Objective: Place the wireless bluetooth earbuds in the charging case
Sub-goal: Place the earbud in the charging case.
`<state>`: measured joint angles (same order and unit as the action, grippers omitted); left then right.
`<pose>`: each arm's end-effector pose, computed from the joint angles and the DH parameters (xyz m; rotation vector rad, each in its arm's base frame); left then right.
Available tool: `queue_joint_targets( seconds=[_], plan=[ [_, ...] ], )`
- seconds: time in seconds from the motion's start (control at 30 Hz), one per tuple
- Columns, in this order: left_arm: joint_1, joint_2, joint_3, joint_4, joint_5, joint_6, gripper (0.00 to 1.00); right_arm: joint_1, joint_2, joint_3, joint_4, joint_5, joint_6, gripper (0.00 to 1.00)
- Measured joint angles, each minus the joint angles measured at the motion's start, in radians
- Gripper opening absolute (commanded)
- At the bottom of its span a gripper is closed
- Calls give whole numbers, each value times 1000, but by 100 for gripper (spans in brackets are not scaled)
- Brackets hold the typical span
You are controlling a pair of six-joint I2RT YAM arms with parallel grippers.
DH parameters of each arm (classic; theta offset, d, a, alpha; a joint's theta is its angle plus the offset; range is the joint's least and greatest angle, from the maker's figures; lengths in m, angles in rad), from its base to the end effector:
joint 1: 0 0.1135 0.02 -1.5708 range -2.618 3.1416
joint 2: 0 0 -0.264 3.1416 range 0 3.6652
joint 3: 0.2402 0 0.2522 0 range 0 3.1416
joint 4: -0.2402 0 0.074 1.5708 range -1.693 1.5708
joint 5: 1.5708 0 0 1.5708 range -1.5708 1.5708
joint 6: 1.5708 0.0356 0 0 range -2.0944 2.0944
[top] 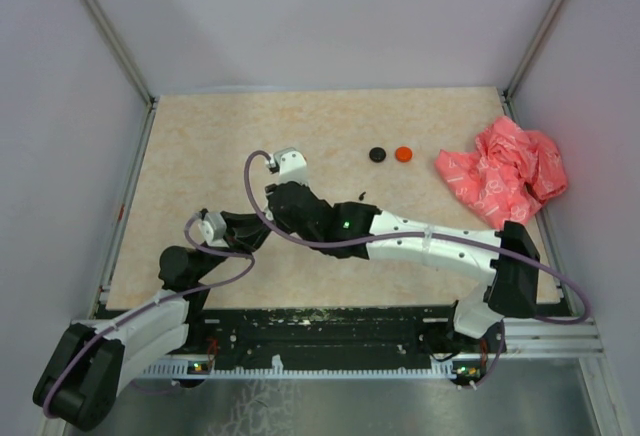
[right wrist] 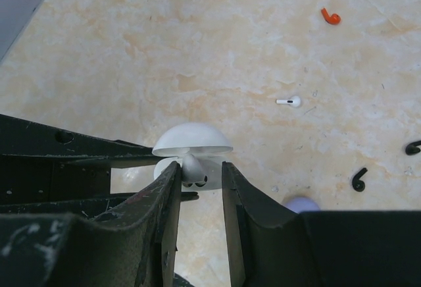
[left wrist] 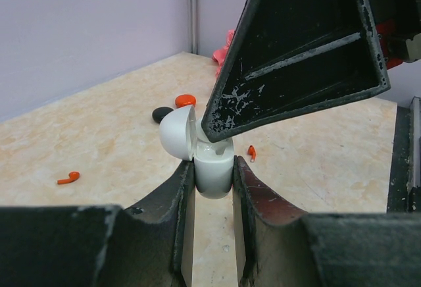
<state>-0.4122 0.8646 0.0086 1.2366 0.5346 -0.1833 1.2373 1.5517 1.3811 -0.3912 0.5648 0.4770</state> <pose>0.1317 -0.0774 0.2076 0.6168 1.1321 -0.8308 0.1341 0.3288 0.3396 -0.4543 2.0193 0.4649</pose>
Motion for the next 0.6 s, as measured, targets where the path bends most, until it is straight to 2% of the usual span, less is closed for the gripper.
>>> queue_joint_targets(
  seconds=[0.6],
  plan=[
    [-1, 3, 0, 9, 2, -19, 0, -25, 2, 16, -41, 18, 45, 29]
  ],
)
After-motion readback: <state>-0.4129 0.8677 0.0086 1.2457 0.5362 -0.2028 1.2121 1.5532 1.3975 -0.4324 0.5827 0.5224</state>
